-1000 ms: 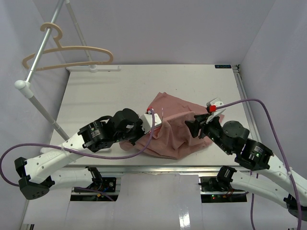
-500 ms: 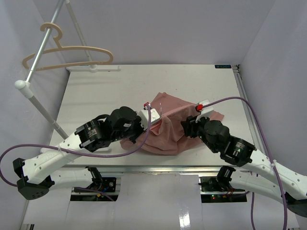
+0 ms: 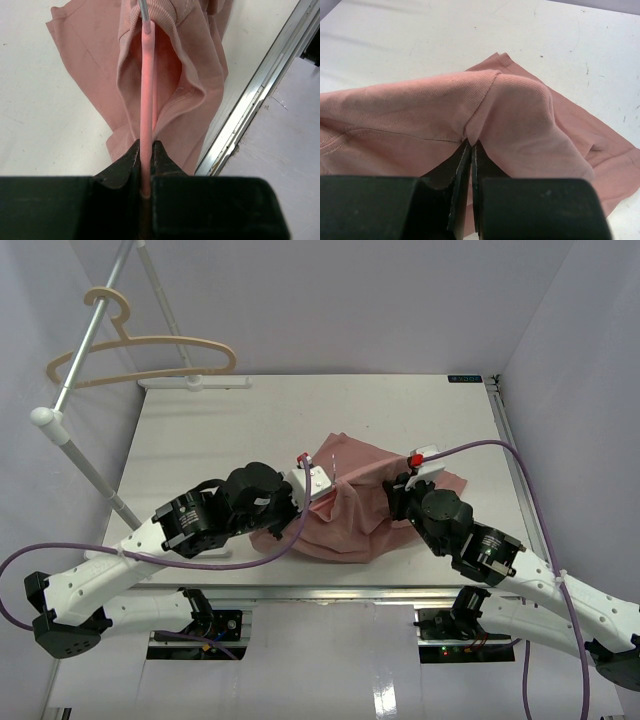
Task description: Place the t-shirt on the hanger
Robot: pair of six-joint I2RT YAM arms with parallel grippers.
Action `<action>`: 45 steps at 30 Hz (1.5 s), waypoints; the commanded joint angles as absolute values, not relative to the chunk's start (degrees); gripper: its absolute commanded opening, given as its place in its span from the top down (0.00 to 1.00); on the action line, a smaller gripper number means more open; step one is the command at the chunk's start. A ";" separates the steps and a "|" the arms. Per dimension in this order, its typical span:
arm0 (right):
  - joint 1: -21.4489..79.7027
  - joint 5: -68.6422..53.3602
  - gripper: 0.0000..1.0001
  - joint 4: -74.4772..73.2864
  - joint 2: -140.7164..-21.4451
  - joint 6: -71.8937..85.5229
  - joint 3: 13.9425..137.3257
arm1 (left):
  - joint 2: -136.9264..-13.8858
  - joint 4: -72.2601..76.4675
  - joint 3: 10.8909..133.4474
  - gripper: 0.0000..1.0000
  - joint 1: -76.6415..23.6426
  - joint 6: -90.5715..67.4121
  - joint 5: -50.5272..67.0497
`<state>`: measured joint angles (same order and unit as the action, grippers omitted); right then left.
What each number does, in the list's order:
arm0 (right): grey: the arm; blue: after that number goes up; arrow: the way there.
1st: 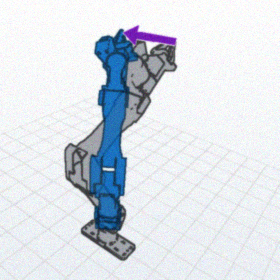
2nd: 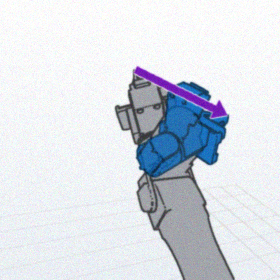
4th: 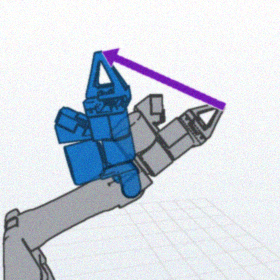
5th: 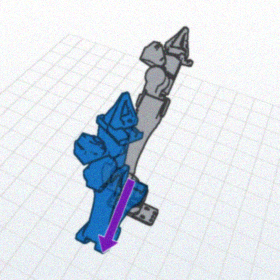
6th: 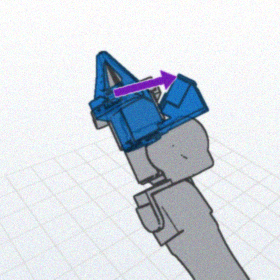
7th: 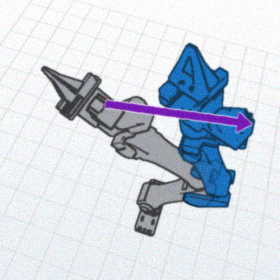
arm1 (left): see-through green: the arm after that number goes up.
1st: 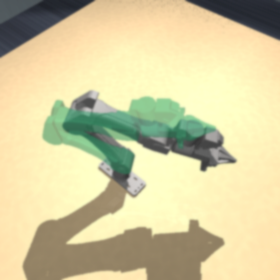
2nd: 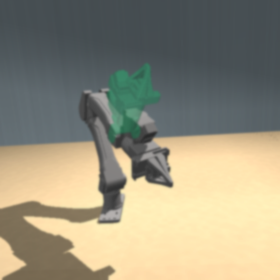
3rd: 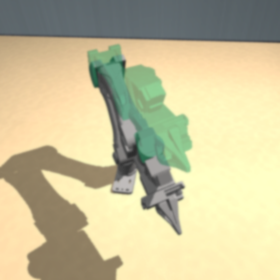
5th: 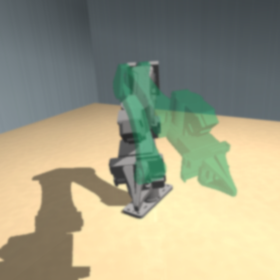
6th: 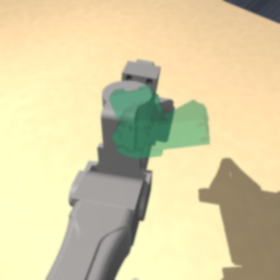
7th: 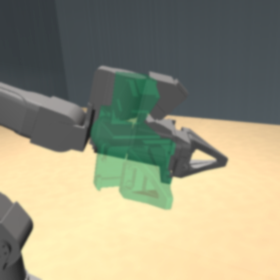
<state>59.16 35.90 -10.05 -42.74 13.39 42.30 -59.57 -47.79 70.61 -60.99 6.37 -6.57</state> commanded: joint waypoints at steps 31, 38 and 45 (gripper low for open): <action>36.74 19.82 0.78 -18.01 -48.40 5.22 55.82 | -52.37 -50.63 68.81 1.00 -61.17 11.75 -6.07; 36.74 12.46 0.51 -21.24 -41.99 3.48 58.30 | -53.83 -51.06 68.39 1.00 -61.17 11.85 -5.57; 36.83 -9.64 0.34 -22.16 -40.50 -3.53 59.93 | -55.93 -53.06 70.87 1.00 -61.17 12.23 -3.24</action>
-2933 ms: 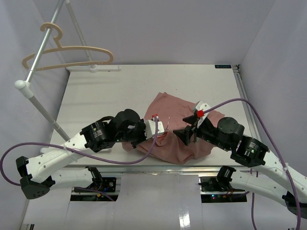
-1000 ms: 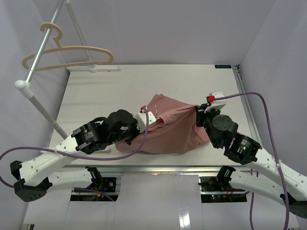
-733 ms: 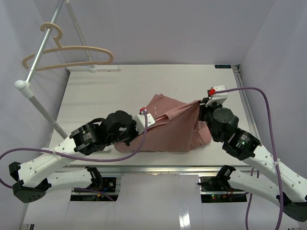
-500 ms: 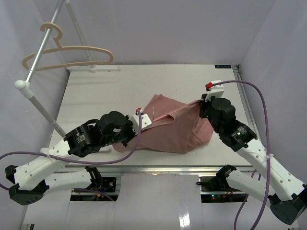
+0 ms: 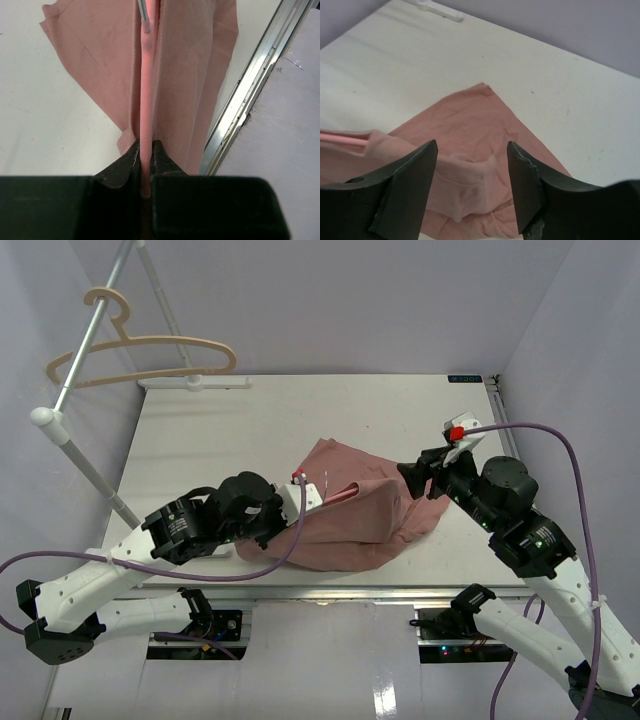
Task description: Place the t-shirt on the hanger
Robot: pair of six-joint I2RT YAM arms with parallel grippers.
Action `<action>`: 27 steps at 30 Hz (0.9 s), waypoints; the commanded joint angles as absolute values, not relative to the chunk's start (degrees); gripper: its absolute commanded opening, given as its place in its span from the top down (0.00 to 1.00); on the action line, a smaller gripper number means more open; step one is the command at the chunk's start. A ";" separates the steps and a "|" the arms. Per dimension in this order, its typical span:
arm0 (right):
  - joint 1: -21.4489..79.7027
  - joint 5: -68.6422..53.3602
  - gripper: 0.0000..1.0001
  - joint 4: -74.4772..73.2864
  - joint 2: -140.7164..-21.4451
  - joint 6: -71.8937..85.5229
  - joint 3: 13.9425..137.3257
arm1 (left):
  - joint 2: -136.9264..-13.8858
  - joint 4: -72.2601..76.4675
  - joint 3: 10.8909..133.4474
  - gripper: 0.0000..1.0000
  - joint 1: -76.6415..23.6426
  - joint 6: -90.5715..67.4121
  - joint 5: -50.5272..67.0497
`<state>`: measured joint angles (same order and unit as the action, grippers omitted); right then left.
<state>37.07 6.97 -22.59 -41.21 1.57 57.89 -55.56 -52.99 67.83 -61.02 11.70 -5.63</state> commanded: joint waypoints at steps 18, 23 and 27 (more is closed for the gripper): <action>41.66 -42.62 0.29 -0.74 -44.31 -9.89 56.34 | -55.67 -49.02 72.54 1.00 -61.17 13.09 6.92; 41.78 -48.42 0.28 -0.70 -49.09 -10.79 58.60 | -55.56 -48.01 71.79 1.00 -61.17 13.85 9.24; 41.84 -49.74 0.28 1.69 -51.72 -11.60 59.15 | -55.46 -47.90 71.55 1.00 -61.17 14.15 10.27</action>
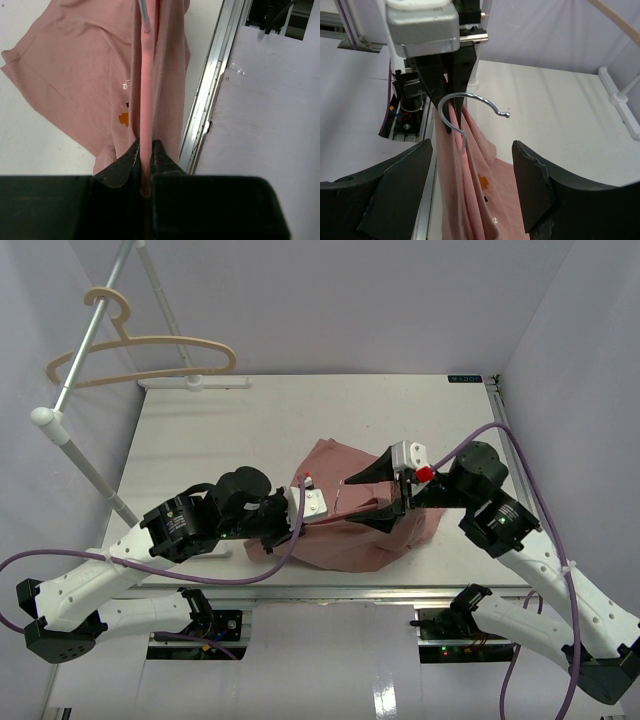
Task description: Place the t-shirt on the hanger
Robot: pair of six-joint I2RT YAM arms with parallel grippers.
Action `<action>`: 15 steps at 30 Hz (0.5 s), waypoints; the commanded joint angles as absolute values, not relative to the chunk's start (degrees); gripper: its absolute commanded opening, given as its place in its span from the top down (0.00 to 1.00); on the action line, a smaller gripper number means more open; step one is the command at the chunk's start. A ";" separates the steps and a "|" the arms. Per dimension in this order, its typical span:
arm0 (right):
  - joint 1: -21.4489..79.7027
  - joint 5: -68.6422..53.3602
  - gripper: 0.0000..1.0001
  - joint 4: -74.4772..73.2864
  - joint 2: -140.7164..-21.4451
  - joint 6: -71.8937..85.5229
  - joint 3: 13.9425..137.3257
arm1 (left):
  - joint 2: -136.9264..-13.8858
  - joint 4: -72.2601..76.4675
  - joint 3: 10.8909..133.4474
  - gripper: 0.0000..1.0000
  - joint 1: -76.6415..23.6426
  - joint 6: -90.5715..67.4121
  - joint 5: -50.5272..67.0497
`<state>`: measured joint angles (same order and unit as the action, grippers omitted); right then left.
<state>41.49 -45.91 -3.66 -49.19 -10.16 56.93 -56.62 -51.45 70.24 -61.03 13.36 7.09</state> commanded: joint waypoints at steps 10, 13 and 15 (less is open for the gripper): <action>42.45 -51.97 0.41 9.93 -56.16 -6.26 59.37 | -56.15 -46.54 71.24 1.00 -61.17 15.03 11.82; 42.51 -52.85 0.51 14.45 -56.31 -3.37 57.43 | -56.45 -46.17 71.10 1.00 -61.17 15.20 11.87; 42.45 -53.18 0.60 16.36 -56.89 -1.32 56.87 | -56.52 -45.96 71.11 1.00 -61.17 15.20 12.13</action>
